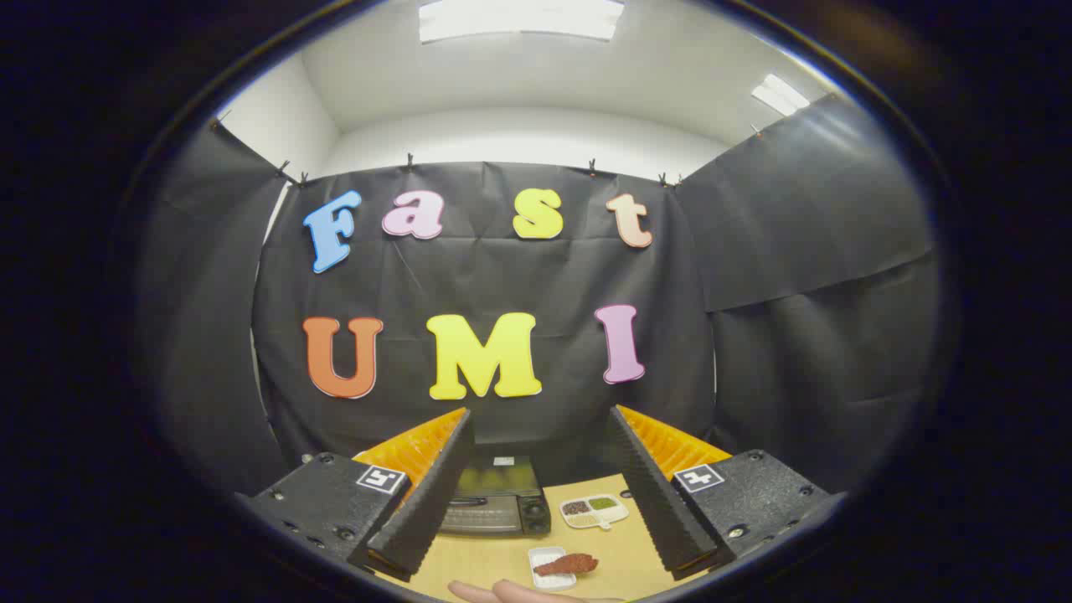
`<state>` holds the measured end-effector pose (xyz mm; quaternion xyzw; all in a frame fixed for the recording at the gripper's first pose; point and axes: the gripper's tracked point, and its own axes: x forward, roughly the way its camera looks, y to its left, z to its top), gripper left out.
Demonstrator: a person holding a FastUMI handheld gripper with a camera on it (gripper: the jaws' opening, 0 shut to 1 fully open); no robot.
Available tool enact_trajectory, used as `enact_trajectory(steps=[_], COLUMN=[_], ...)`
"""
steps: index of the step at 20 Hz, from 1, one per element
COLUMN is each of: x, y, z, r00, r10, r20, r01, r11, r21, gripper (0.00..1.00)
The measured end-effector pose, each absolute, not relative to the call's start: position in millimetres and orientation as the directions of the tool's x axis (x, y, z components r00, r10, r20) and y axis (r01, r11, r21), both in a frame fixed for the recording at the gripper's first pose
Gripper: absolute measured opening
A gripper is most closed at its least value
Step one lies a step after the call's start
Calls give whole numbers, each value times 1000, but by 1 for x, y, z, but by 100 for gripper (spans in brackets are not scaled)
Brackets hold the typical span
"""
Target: Open the toaster oven, put the food inside, and close the toaster oven door.
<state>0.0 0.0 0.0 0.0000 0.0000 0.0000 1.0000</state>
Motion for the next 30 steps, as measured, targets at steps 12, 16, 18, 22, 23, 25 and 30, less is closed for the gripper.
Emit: enact_trajectory(steps=[12, 16, 18, 22, 23, 25, 30], x=[15, 30, 41, 73, 82, 100, 150], y=[15, 19, 23, 45, 50, 68, 102], z=[-33, -52, -62, -96, -110, -138, -202], r00=[999, 998, 998, 993, 990, 979, 946], r10=[-2, -10, -6, 36, 42, 68, 104], r20=[-37, -58, -66, -112, -136, -194, -307], r01=[1, 8, 4, -39, -46, -75, -122], r11=[1000, 1000, 1000, 999, 999, 997, 992], r21=[-29, -27, -28, -27, -26, -30, -42], gripper=[100, 100, 100, 100, 100, 100, 100])
